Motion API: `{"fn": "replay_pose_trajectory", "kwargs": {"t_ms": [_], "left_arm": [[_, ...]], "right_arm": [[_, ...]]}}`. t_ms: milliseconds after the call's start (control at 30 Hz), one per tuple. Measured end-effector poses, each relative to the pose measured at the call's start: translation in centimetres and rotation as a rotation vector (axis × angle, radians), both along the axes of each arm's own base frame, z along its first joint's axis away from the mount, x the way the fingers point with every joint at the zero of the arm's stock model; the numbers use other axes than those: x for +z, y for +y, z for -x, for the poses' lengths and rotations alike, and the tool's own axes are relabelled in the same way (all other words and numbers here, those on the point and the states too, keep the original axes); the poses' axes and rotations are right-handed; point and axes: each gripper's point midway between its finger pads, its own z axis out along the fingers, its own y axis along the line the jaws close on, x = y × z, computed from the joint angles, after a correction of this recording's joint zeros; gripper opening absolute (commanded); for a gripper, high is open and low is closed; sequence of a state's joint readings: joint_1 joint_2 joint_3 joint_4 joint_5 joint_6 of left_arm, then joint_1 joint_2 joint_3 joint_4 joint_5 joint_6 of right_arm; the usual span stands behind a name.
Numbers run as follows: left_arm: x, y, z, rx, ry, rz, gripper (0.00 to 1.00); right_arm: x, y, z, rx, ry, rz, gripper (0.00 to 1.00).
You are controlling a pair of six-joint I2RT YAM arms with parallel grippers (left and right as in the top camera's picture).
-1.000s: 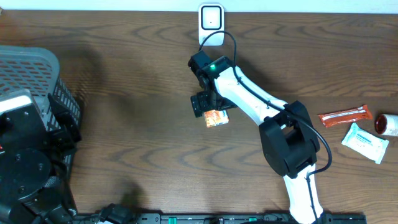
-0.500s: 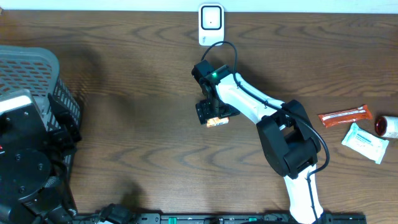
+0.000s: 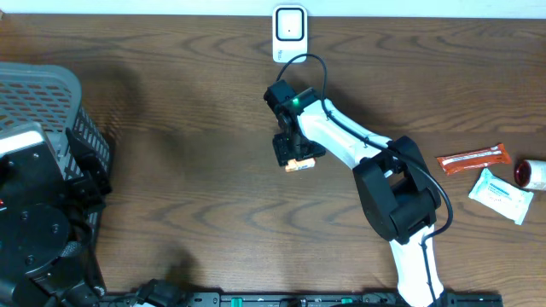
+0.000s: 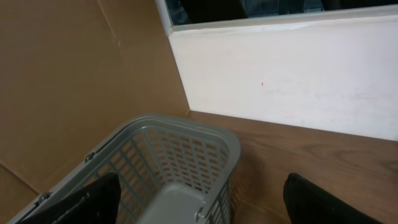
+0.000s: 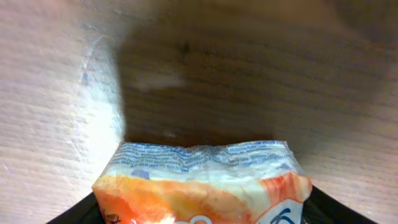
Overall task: Scan the item barcode
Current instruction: 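Lift the tissue box and hold its barcode under the scanner, then carry the tissue box right and drop it near the candy bar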
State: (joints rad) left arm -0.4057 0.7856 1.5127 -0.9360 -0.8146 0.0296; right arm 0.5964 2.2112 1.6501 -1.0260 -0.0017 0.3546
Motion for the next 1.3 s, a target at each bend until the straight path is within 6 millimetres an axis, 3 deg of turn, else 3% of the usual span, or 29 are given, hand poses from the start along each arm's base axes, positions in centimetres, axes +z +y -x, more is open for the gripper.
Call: {"fn": "replay_pose_trajectory", "kwargs": {"t_ms": [200, 233, 467, 700, 1000, 1233, 1300], "left_arm": [[0.0, 0.0, 0.0, 0.000, 0.000, 0.000, 0.84], [0.0, 0.0, 0.0, 0.000, 0.000, 0.000, 0.84], [0.0, 0.0, 0.0, 0.000, 0.000, 0.000, 0.84], [0.0, 0.0, 0.0, 0.000, 0.000, 0.000, 0.84], [0.0, 0.0, 0.0, 0.000, 0.000, 0.000, 0.84], [0.0, 0.0, 0.0, 0.000, 0.000, 0.000, 0.84], [0.0, 0.0, 0.0, 0.000, 0.000, 0.000, 0.84]], "right_arm": [[2.0, -1.7, 1.8, -0.014, 0.110, 0.065, 0.66], [3.2, -1.6, 1.6, -0.016, 0.116, 0.065, 0.66], [6.2, -0.3, 2.3, -0.017, 0.178, -0.011, 0.68], [7.1, 1.4, 3.6, -0.056, 0.299, -0.173, 0.68], [8.2, 1.3, 4.5, -0.131, 0.415, -0.274, 0.68], [8.3, 1.2, 3.7, -0.150, 0.405, -0.312, 0.68], [8.1, 1.7, 2.4, -0.137, 0.354, -0.343, 0.69]]}}
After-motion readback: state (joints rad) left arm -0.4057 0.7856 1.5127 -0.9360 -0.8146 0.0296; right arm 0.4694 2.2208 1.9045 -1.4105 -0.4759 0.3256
